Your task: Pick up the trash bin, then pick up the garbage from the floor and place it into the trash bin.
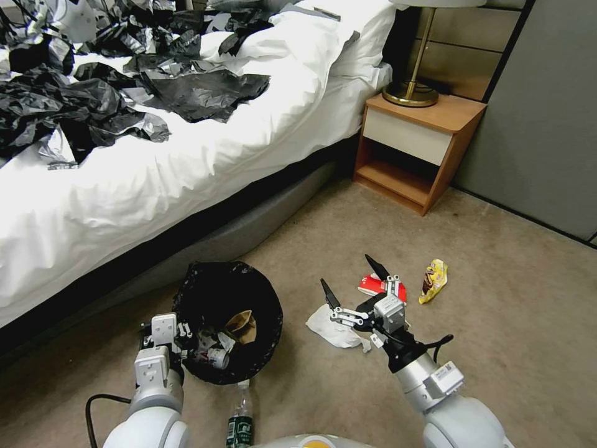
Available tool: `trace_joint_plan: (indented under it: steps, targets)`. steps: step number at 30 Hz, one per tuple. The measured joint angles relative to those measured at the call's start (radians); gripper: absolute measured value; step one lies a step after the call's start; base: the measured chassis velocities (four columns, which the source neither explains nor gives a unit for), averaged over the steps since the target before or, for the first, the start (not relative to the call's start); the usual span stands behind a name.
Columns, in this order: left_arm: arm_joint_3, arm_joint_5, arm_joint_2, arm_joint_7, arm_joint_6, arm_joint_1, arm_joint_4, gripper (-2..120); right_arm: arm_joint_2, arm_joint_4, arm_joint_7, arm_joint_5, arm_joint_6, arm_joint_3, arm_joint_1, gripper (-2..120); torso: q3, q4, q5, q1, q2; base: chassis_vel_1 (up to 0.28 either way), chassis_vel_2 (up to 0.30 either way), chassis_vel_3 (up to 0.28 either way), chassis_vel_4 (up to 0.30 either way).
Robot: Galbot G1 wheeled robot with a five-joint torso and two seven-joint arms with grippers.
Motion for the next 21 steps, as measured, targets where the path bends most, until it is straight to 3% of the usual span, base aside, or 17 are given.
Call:
trace_joint_plan:
  steps: [6, 13, 16, 21]
  targets:
    - [-0.001, 0.0, -0.001, 0.0, -0.001, 0.001, -0.003, 2, -0.002, -0.015, 0.001, 0.018, -0.012, 0.009, 0.044, 100, 0.0, -0.0002, 0.0001, 0.0, 0.0, 0.0, 0.0, 0.0, 0.0]
    - [-0.001, 0.001, -0.003, 0.0, -0.001, 0.003, -0.009, 2, -0.074, -0.066, -0.021, 0.059, -0.079, 0.021, 0.175, 100, 0.0, 0.0, 0.0, 0.0, 0.0, 0.0, 0.0, 0.0, 0.0]
    - [-0.001, 0.003, -0.005, -0.001, 0.0, 0.006, -0.013, 2, -0.143, -0.183, -0.068, 0.037, -0.093, -0.033, 0.27, 100, 0.0, -0.0001, 0.0003, 0.0, 0.0, 0.0, 0.0, 0.0, 0.0]
    - [-0.001, 0.006, -0.008, -0.001, 0.001, 0.006, -0.016, 2, -0.185, -0.305, -0.139, 0.01, -0.106, -0.103, 0.374, 100, 0.0, -0.0001, 0.0003, 0.0, 0.0, 0.0, 0.0, 0.0, 0.0]
